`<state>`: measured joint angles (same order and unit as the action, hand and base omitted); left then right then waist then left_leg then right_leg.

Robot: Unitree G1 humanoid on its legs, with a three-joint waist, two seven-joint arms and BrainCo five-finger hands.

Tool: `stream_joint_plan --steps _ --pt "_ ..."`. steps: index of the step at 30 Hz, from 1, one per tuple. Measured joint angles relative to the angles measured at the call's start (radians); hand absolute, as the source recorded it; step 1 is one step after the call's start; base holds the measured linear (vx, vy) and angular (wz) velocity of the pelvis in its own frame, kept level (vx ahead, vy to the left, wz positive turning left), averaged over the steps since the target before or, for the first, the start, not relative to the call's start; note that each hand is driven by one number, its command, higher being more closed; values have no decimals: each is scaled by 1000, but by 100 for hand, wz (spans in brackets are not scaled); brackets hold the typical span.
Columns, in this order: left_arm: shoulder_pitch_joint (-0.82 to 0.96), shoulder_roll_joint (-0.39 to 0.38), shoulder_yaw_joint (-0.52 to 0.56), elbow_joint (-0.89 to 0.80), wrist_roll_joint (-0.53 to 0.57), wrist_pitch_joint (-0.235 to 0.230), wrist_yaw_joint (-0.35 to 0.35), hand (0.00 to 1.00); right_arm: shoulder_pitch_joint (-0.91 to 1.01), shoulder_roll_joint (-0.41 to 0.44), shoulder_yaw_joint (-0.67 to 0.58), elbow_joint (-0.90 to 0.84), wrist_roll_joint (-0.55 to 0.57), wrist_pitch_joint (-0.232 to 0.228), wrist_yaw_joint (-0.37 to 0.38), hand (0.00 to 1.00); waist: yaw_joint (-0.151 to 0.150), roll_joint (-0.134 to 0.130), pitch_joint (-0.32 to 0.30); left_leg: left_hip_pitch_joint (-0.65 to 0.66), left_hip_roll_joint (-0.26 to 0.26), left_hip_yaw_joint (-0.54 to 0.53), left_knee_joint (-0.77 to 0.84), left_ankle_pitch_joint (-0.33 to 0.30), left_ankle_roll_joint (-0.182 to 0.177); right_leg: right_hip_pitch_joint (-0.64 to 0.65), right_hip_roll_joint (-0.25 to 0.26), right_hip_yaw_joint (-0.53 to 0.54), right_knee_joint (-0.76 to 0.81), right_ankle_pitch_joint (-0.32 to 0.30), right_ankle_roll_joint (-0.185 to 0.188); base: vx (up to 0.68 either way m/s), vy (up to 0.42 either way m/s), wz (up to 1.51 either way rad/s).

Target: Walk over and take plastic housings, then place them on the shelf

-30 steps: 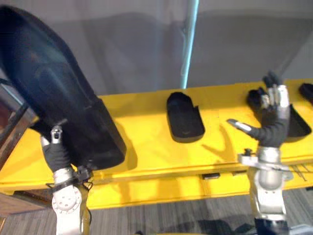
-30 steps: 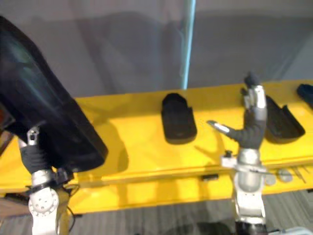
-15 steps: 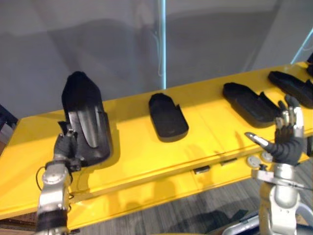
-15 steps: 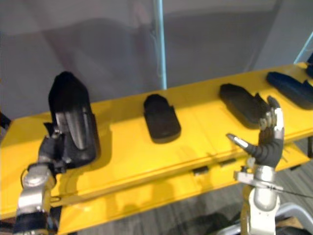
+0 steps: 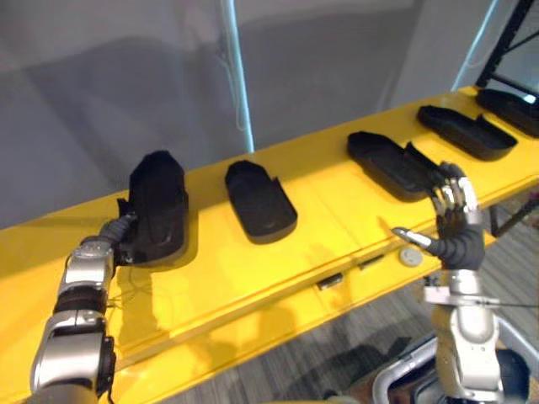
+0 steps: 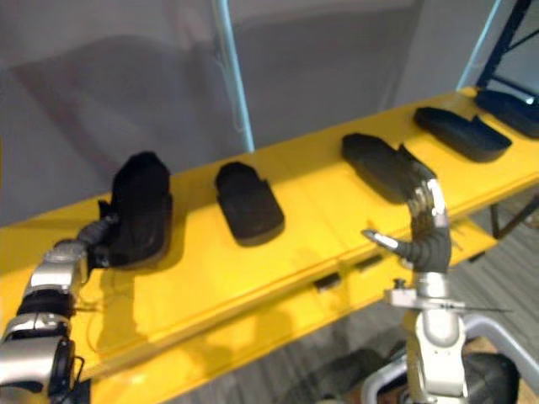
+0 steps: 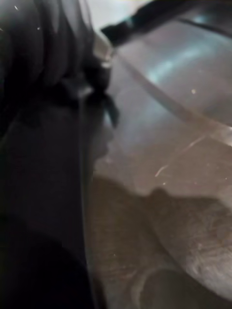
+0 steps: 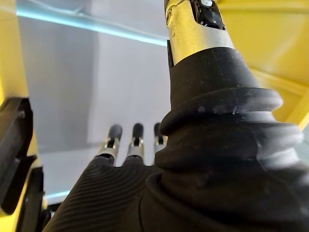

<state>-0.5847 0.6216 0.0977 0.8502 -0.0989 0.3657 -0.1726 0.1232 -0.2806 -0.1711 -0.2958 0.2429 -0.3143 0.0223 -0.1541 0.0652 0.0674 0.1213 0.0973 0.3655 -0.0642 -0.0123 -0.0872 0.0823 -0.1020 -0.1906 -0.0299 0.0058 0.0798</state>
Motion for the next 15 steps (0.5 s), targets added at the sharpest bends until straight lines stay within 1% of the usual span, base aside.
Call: stream_joint_plan --steps 1,2,5,8,10,11,13,15 --pt "-5 -2 -2 2 0 15 -6 100 0 0 7 2 0 8 0 0 -1 -1 0 -1 0 2 0 0 0 -3 1 3 0 2 -2 -25 -7 -9" --pt "-10 -4 -2 6 0 21 -6 100 0 0 9 5 0 10 0 0 -3 -2 1 -1 0 2 -1 0 0 -4 1 4 0 3 -2 -30 -9 -6" --pt "-12 -4 -4 34 0 36 -5 100 0 0 10 8 0 12 1 0 -12 -5 4 -1 -1 3 -1 0 0 -6 0 7 0 6 -1 -10 -2 -1" --pt "-12 -12 -4 45 3 63 2 100 0 0 18 8 0 12 1 0 -15 -11 8 0 -1 3 -1 0 0 -5 -1 7 -2 9 -1 -21 -4 0" --pt "-12 -28 -4 45 12 70 17 100 0 0 29 8 2 12 2 0 -14 -14 9 1 -1 3 0 0 0 1 -1 6 -8 13 -2 0 0 0" --pt "-12 -46 -3 45 33 72 30 100 -1 0 34 10 8 11 3 0 -12 -14 10 2 -2 2 0 0 0 7 -1 5 -16 18 -1 0 0 0" --pt "-12 -58 -3 45 41 72 55 100 -8 0 56 31 19 7 2 0 -10 -14 10 2 -2 2 0 0 0 7 -1 5 -16 18 -1 0 0 0" --pt "-12 -78 -1 43 72 71 86 100 -13 1 82 55 18 7 0 0 -7 -13 11 2 -2 0 0 1 0 10 -1 2 -16 18 -1 0 0 0"
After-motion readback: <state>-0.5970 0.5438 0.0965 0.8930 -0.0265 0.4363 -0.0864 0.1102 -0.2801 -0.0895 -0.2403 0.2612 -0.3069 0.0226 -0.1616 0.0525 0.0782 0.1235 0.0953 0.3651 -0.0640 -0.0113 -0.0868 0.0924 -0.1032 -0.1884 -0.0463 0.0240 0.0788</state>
